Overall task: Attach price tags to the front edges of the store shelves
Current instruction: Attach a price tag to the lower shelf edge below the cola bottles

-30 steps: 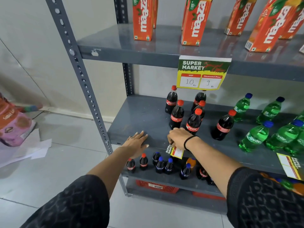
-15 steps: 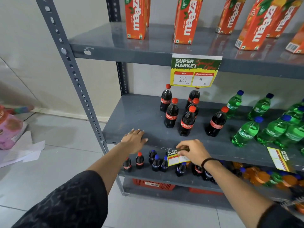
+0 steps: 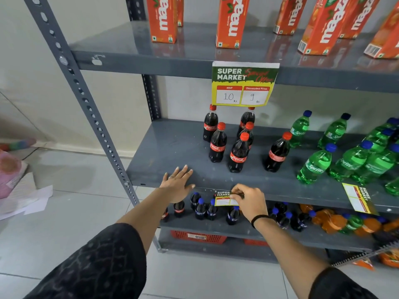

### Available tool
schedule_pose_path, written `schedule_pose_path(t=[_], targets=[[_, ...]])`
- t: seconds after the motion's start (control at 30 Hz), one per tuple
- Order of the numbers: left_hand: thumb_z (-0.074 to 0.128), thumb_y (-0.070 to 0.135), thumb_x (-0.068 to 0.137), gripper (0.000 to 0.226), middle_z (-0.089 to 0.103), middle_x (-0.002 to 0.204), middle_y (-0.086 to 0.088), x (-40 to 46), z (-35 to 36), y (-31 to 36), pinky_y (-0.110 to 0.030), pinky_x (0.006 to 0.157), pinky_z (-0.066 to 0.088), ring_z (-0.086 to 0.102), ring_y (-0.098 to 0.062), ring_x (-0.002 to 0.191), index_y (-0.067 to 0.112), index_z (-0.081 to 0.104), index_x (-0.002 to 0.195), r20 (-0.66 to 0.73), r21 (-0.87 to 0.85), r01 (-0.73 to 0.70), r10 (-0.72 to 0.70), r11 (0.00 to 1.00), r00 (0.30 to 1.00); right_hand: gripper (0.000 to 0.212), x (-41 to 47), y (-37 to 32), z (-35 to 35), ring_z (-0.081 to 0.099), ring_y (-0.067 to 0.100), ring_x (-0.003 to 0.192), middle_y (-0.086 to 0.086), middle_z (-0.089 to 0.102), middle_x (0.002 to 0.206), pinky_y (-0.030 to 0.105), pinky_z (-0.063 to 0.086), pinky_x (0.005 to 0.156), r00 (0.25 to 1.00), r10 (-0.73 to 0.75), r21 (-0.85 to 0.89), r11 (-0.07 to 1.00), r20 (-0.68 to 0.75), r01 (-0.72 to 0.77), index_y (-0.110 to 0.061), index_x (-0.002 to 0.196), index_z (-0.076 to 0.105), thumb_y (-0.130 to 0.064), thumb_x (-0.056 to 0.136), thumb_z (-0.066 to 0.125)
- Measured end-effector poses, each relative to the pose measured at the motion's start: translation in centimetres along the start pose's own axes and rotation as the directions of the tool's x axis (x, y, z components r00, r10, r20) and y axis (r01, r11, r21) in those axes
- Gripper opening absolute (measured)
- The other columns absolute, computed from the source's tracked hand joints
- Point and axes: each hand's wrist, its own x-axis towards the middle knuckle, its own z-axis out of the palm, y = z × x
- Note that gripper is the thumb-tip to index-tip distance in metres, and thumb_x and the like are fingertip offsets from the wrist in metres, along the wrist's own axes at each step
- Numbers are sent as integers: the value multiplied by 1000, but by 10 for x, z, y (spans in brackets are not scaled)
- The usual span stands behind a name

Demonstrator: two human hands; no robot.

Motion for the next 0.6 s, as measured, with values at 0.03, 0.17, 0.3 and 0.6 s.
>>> schedule_pose_path(t=[0.03, 0.17, 0.3, 0.6], targets=[[26, 52, 97, 62, -12, 159, 10, 0, 1, 0, -51, 116, -5, -12, -18, 146, 33, -2, 150, -4, -1, 0, 0, 1000, 1000, 11, -1, 0, 2, 67, 13, 73, -10, 72, 72, 35, 57, 72, 1000, 4, 11, 1000, -21, -3, -23, 76, 67, -18, 77, 77], [26, 52, 97, 62, -11, 159, 10, 0, 0, 0, -50, 116, -5, -12, -18, 146, 33, -2, 150, -11, -1, -4, 4, 1000, 1000, 17, 0, 3, 7, 66, 23, 78, -5, 72, 75, 39, 56, 73, 998, 7, 2, 1000, -58, -7, -19, 83, 62, -17, 77, 78], [26, 52, 97, 62, -11, 160, 9, 0, 1, -1, -51, 116, -5, -12, -19, 146, 33, -2, 149, -20, 2, -8, 8, 1000, 1000, 24, -3, 3, 13, 62, 26, 78, -5, 69, 73, 39, 54, 71, 995, 21, -5, 1000, -95, -21, -19, 87, 55, -15, 78, 76], [26, 52, 97, 62, -10, 160, 8, 2, 2, -2, -51, 115, -6, -11, -20, 146, 33, -1, 150, -26, 10, -9, 9, 1000, 1000, 36, -5, 2, 16, 56, 26, 77, 0, 62, 68, 40, 51, 70, 981, -55, -107, 994, -186, 35, -14, 90, 51, -18, 71, 82]])
